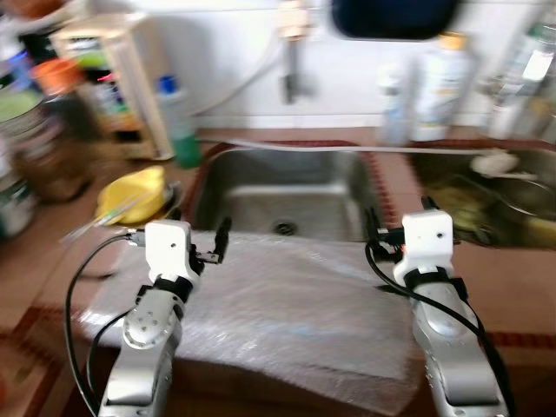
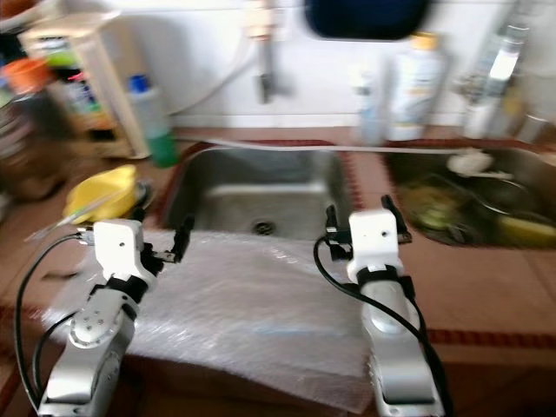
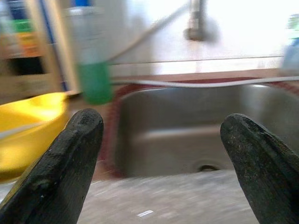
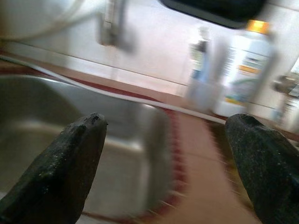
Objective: Kitchen organization
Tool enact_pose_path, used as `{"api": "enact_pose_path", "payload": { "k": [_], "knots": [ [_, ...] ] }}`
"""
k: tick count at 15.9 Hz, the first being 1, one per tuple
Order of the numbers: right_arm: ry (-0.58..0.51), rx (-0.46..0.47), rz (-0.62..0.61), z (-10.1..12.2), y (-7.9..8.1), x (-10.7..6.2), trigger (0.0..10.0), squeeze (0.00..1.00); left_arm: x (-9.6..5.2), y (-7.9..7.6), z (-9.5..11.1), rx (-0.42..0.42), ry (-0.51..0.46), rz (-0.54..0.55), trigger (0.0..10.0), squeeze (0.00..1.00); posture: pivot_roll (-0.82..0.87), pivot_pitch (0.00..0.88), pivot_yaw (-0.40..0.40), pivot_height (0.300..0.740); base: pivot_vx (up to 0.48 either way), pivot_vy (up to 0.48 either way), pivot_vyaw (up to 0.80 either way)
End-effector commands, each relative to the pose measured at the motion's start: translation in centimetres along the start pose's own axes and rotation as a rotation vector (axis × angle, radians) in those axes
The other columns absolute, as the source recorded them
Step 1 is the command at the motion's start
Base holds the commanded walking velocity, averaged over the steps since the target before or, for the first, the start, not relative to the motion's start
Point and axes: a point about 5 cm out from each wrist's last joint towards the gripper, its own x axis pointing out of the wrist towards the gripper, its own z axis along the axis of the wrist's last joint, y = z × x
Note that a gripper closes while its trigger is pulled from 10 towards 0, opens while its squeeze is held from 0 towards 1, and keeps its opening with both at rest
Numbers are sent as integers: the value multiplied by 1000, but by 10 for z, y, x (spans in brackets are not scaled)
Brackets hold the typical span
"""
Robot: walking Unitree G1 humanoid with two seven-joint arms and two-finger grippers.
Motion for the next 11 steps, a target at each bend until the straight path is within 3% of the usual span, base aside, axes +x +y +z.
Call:
{"api": "enact_pose_path", "payload": {
  "k": [1,3,11],
  "knots": [
    [-19,2,1,4,2,2,10000,0,1,4,3,7,-11,10,10000,0,-21,11,54,740,0,0,594],
    [-18,3,1,4,1,2,10000,0,1,3,3,9,-14,10,10000,0,-20,11,53,740,0,0,591],
    [-56,62,14,13,4,6,10000,0,6,1,14,0,-73,-14,10000,0,-21,2,52,740,0,0,0]
  ]
}}
